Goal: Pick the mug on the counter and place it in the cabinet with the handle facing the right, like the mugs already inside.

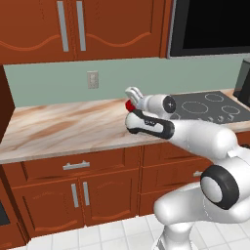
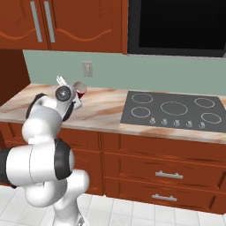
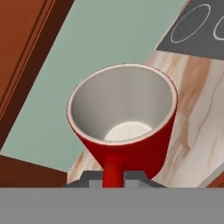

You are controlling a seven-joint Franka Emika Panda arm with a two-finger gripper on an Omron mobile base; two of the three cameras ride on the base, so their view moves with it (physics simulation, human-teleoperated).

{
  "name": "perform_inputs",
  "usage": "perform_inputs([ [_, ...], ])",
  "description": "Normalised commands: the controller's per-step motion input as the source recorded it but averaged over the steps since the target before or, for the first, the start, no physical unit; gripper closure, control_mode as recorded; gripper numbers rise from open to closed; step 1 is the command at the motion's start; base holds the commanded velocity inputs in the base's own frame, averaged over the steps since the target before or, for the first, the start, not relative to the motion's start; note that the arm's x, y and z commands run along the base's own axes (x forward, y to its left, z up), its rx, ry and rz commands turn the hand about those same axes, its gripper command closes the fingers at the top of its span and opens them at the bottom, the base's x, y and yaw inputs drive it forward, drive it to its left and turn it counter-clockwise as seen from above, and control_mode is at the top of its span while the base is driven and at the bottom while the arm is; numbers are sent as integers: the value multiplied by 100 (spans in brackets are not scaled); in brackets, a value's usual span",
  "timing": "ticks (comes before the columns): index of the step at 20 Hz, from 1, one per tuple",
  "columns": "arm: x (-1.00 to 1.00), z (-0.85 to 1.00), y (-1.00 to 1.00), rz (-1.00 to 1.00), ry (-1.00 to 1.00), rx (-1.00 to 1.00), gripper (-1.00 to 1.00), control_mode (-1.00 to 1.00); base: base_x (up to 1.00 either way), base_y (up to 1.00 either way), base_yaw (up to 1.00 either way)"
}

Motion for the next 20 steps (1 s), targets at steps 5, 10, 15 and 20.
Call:
perform_inputs([
  [5,-10,1,0,7,13,0,100,-100,0,0,0],
  [10,-14,0,0,10,16,-8,100,-100,0,0,0],
  [15,-11,0,2,12,14,-20,100,-100,0,0,0],
  [20,-21,0,5,14,10,-29,100,-100,0,0,0],
])
